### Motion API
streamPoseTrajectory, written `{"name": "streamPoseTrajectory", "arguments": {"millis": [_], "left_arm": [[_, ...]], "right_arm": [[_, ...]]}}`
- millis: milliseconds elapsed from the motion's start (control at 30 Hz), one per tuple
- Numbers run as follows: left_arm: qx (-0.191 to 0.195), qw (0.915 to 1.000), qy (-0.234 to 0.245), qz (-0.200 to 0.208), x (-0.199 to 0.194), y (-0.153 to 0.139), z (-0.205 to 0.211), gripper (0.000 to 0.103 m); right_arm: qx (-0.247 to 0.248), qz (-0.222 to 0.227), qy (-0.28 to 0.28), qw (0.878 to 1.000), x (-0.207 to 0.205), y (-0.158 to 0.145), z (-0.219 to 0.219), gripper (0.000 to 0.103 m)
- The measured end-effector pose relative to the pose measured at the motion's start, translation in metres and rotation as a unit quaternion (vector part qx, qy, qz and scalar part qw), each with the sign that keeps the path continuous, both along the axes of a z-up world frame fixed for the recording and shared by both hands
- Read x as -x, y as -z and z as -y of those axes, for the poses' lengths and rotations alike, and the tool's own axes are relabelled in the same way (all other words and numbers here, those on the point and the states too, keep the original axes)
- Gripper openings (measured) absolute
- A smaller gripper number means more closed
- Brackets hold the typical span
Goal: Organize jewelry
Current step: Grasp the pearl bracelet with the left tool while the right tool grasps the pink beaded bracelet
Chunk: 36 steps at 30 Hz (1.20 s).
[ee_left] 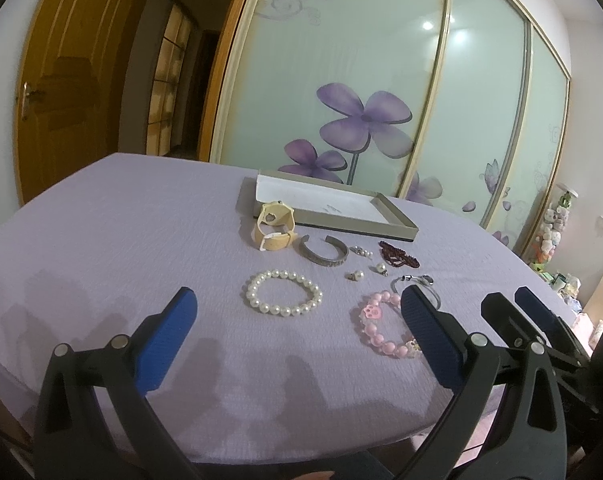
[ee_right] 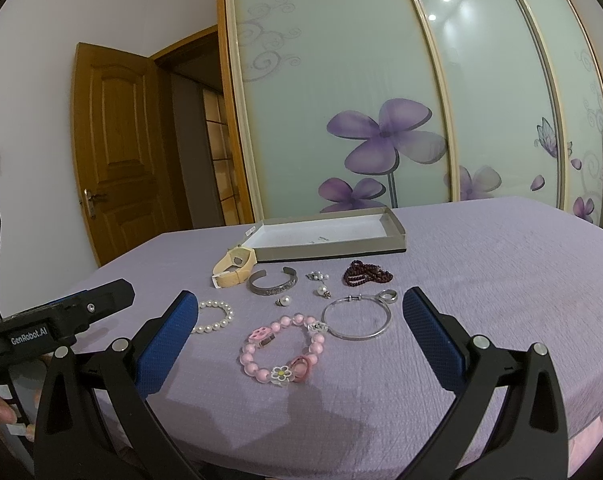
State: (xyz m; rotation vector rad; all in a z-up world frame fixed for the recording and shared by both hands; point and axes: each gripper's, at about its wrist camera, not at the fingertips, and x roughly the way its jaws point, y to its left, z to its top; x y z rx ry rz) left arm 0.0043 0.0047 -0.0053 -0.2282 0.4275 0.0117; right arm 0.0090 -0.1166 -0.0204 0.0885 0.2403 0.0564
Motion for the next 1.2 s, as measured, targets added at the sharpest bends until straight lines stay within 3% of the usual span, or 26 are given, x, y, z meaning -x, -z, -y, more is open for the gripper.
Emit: {"name": "streamPoseTrajectory", "arguments": {"millis": [233, 300, 467, 667, 833, 933, 1067, 1200], "left_arm": [[-0.014, 0.9995, -0.001, -0.030, -0.027, 0.002, -0.009, 0.101], [-0.027, 0.9988, -0.008, -0.041, -0.036, 0.003, -0.010, 0.095], [-0.048, 0.9947, -0.009, -0.091, -0.066, 0.012, -0.017, 0.065], [-0.056, 0.9875, 0.014, -0.147, -0.101, 0.030, -0.022, 0.043], [-0.055, 0.9807, 0.027, -0.186, -0.122, 0.043, -0.023, 0.034], [-0.067, 0.9793, 0.027, -0.189, -0.127, 0.043, -0.022, 0.031], [-0.069, 0.9776, 0.029, -0.197, -0.133, 0.042, -0.023, 0.010], [-0.076, 0.9768, 0.034, -0.197, -0.133, 0.040, -0.022, 0.009]], "right_arm": [[-0.002, -0.013, 0.002, 1.000, -0.006, 0.005, 0.002, 0.102], [-0.004, -0.017, 0.003, 1.000, -0.009, 0.007, 0.003, 0.102], [-0.007, -0.025, 0.003, 1.000, -0.014, 0.011, 0.005, 0.102], [-0.013, -0.037, 0.007, 0.999, -0.019, 0.015, 0.011, 0.102], [-0.019, -0.046, 0.009, 0.999, -0.025, 0.018, 0.014, 0.102], [-0.021, -0.050, 0.010, 0.998, -0.028, 0.019, 0.016, 0.102], [-0.026, -0.058, 0.009, 0.998, -0.033, 0.021, 0.016, 0.102], [-0.028, -0.065, 0.008, 0.997, -0.037, 0.022, 0.016, 0.102]]}}
